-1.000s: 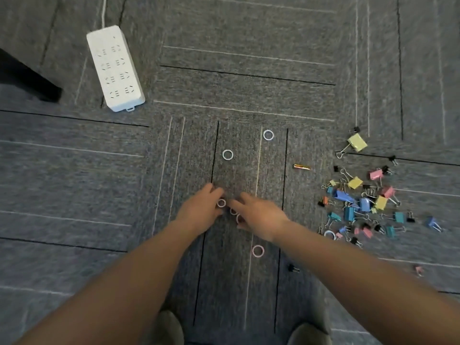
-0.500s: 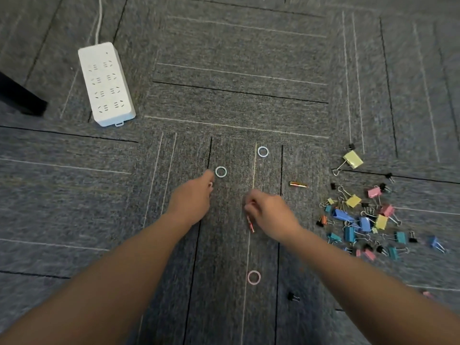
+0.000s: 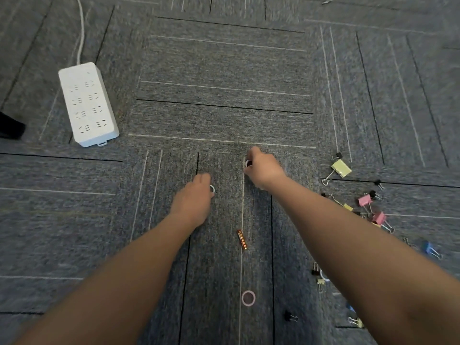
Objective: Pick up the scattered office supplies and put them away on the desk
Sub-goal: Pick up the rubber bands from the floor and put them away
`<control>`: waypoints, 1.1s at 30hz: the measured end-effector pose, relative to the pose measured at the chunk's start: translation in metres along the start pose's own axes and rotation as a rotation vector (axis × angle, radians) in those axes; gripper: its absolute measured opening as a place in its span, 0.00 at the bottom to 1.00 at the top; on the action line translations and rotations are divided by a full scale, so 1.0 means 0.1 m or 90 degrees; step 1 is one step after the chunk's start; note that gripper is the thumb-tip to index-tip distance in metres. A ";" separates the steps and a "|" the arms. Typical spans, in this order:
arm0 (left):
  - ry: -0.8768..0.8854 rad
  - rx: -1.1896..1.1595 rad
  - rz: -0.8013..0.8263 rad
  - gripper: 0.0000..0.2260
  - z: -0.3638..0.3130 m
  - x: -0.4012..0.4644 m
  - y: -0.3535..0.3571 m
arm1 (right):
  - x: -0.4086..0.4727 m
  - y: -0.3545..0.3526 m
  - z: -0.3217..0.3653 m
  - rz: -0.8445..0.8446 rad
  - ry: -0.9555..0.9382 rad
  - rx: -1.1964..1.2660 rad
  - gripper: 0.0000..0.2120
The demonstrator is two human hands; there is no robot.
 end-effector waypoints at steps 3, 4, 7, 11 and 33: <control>-0.030 -0.013 0.084 0.07 -0.01 0.06 -0.05 | 0.04 0.04 -0.01 0.013 0.031 -0.058 0.16; -0.013 0.006 0.097 0.08 -0.02 0.07 -0.06 | 0.03 0.05 -0.04 0.024 0.039 -0.076 0.14; 0.040 0.043 0.070 0.04 -0.03 -0.01 -0.05 | -0.09 0.04 -0.14 0.028 0.029 -0.045 0.13; 0.087 0.015 0.019 0.07 -0.04 -0.19 -0.04 | -0.42 0.04 -0.36 0.011 0.005 0.099 0.11; 0.279 0.214 0.187 0.12 -0.68 -0.65 0.33 | -1.79 0.12 -1.27 0.072 0.114 0.509 0.16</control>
Point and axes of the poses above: each hand's wrist, its own x-axis towards the middle knuckle, its own y-axis out of the palm, z = x × y, the point moved 3 cm from there along x, towards the middle knuckle, and after that the axes turned 3 degrees about -y, right-handed, at the moved point
